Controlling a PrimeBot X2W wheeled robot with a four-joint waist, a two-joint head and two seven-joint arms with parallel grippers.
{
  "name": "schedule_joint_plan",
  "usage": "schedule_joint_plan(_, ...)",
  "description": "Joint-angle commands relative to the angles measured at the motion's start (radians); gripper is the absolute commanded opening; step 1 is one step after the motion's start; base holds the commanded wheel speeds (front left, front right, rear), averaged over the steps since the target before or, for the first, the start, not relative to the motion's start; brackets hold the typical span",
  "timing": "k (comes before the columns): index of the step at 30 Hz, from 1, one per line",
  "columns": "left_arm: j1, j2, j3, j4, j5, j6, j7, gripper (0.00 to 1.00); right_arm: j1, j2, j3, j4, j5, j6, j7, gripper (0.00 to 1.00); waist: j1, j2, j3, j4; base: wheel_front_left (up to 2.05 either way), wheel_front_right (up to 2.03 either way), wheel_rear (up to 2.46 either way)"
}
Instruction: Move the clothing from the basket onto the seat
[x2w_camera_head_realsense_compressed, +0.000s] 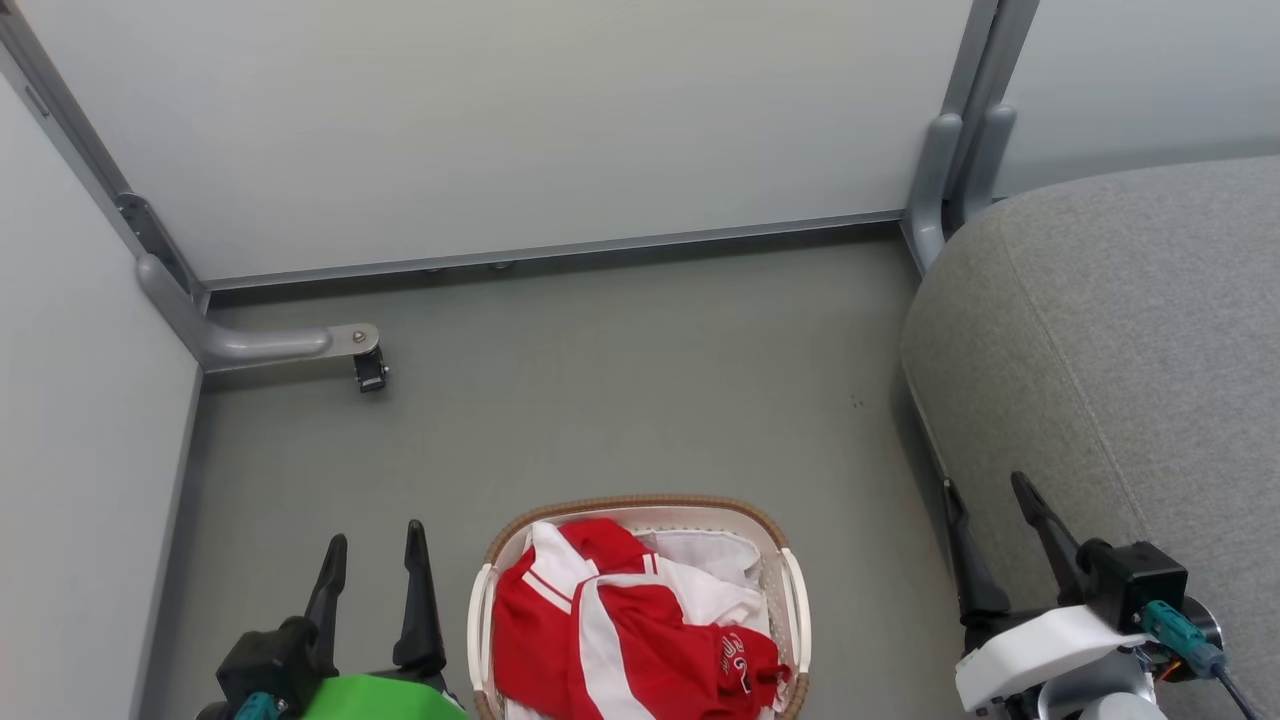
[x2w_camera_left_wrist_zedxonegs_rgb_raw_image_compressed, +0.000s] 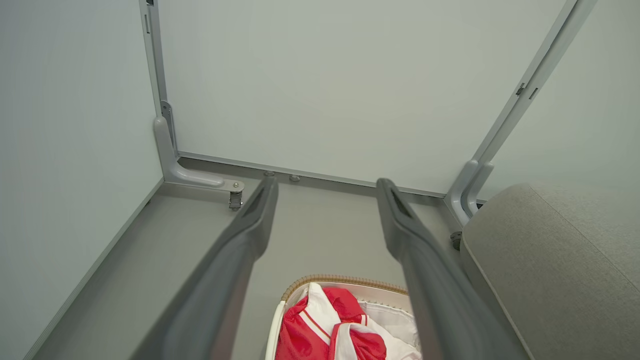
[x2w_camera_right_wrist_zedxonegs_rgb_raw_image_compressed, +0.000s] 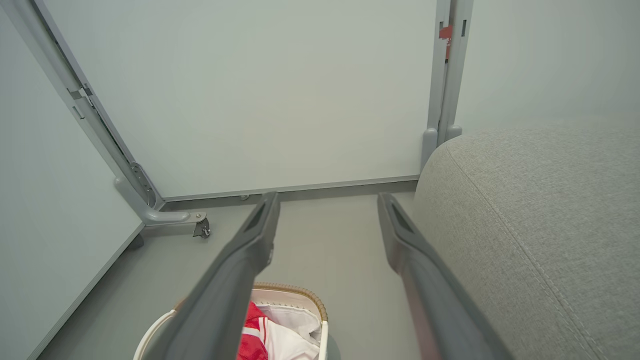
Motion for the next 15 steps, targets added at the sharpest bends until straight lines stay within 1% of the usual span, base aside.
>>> schedule_joint_plan(1, 0.011, 0.007, -0.002, 0.003, 0.020, 0.008, -0.010, 1.00, 0.012, -0.006, 0.003, 0.000, -0.023, 0.000, -0.011, 1.00, 0.0000, 0.0000, 0.000, 0.000, 0.00, 0.00, 0.00)
schedule_joint_plan(12, 0.015, 0.007, -0.020, 0.015, 0.078, 0.012, -0.030, 1.00, 0.017, -0.007, 0.011, -0.003, -0.095, 0.000, -0.029, 1.00, 0.0000, 0.0000, 0.001, 0.004, 0.00, 0.00, 0.00)
schedule_joint_plan(15, 0.013, 0.007, -0.018, 0.018, 0.070, 0.014, -0.026, 1.00, 0.016, -0.007, 0.011, 0.001, -0.092, 0.000, -0.028, 1.00, 0.0000, 0.0000, 0.002, 0.004, 0.00, 0.00, 0.00)
